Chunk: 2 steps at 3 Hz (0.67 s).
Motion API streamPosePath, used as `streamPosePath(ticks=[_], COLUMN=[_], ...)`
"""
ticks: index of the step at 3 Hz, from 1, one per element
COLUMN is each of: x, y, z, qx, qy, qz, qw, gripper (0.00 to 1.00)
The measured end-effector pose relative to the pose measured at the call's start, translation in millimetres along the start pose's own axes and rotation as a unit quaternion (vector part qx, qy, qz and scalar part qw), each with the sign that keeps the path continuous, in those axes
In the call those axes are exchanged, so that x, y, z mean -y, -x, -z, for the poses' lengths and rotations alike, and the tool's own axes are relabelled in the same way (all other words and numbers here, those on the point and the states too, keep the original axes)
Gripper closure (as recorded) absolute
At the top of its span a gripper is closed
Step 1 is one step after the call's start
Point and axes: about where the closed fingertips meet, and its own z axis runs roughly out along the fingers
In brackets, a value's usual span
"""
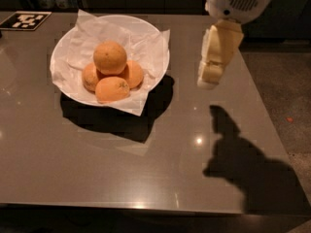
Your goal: Pick orange from white bowl
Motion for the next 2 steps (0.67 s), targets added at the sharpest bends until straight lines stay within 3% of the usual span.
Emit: streamPosePath(ticks=[2], x=[20.8], y=[97.6], z=[-14.4], qx=[-0.024], qy=[-0.016], qz=[0.072], qw=[0.997], gripper=[0.0])
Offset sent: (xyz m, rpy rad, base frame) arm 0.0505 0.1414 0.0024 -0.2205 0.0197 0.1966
